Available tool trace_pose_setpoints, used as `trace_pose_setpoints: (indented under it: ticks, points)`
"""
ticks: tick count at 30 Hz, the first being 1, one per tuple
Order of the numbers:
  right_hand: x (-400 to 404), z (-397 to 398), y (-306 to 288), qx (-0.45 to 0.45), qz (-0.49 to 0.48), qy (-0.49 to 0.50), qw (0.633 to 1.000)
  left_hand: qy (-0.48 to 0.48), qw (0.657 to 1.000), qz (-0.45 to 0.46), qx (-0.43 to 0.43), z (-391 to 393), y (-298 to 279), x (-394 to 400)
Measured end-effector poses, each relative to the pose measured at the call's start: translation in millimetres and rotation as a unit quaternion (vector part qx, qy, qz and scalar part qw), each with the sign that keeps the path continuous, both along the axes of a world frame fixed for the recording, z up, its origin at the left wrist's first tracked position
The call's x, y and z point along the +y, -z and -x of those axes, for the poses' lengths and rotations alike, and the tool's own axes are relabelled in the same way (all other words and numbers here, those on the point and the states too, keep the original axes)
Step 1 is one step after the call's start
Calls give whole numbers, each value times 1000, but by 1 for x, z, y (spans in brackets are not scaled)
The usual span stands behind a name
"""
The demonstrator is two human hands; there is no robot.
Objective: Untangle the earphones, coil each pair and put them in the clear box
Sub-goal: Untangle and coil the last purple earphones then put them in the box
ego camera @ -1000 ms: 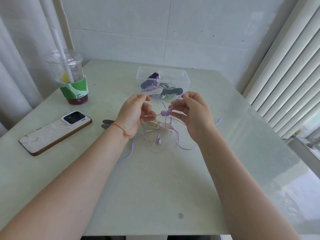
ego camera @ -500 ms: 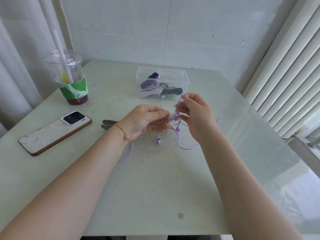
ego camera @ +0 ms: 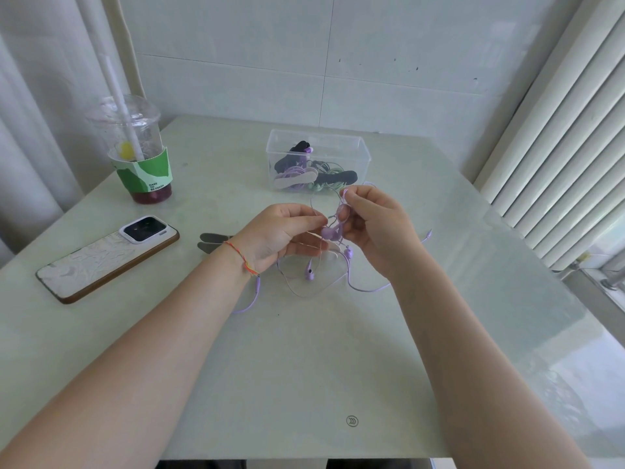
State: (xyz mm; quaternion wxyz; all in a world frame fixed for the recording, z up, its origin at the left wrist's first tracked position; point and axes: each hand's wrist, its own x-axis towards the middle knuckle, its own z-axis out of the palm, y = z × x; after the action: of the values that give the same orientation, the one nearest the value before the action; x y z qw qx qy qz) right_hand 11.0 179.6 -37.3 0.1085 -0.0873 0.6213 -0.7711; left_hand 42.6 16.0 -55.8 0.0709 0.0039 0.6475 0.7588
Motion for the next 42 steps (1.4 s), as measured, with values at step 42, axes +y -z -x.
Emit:
trace_pose_setpoints:
  ticks: [42]
  points:
    - [17, 7, -10, 78, -190, 150, 967, -347, 937, 12, 46, 15, 0, -15]
